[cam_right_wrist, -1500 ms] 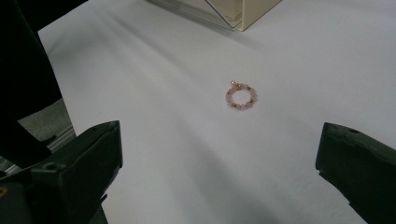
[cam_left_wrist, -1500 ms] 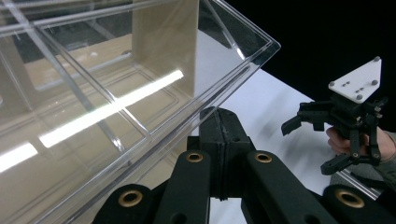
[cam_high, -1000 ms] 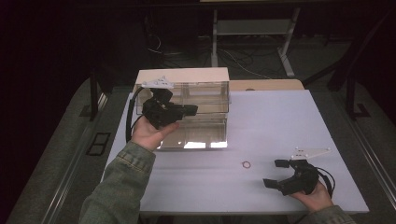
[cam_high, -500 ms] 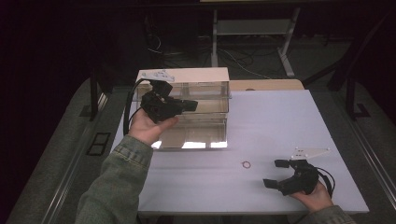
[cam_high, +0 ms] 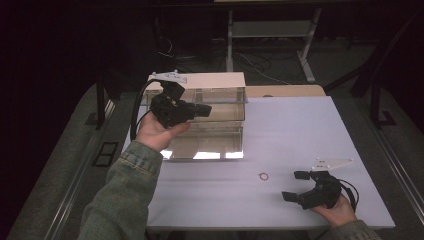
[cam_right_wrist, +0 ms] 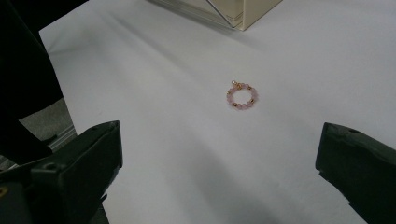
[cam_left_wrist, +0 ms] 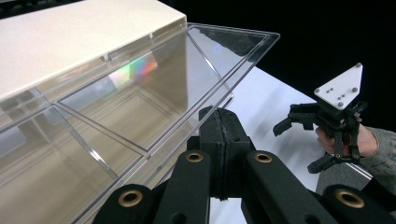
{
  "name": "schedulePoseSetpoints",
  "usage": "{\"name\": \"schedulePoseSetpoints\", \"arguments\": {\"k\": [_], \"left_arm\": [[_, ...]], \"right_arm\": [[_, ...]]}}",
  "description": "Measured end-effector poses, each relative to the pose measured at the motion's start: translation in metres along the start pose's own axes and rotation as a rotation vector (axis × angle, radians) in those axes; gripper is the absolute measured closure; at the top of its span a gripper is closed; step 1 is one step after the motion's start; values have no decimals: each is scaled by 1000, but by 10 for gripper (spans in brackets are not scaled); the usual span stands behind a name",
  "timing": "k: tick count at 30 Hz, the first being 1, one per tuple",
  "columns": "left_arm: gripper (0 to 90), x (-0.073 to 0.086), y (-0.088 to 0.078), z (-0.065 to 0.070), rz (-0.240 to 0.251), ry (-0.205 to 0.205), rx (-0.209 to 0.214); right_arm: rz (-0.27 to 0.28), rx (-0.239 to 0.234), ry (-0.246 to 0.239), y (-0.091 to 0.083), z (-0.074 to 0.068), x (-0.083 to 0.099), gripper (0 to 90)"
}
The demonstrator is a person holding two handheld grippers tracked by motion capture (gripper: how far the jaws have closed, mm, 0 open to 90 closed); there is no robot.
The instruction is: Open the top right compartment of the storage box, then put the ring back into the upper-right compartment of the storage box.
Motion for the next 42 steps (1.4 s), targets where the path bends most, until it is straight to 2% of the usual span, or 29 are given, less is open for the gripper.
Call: {"name": "schedulePoseSetpoints", "arguments": {"k": [9,13,26,31,34,42], "left_arm": [[891,-8,-5,1,-5,11,-10],[892,-11,-7,0,10,6,-14],[892,-19,-10,-4,18,3,-29],[891,-22,-11,-4,21,2,-35],[892,-25,-12,-4,23,-1,-38],[891,-29,-13,-4,24,2,-45]], "right_arm": [[-1,0,-2,0,0,0,3],[0,-2,3,0,0,-1,4],[-1,7,-30,-9,5,-12,4],[-22,0,-38,-7,5,-15,4],[-60,-10,-53,-4,5,-18,4],[-89,-12,-66,5,4,-24,4]]}}
Point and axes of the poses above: each handheld gripper's, and its own axes: y roughly forward along the jaws, x roughly out of its underside, z roughly to its right, the point moved 4 cm from there along y, roughly forward along the jaws, and after that the axes turned 7 degrees about -z, right-handed, at the moved point
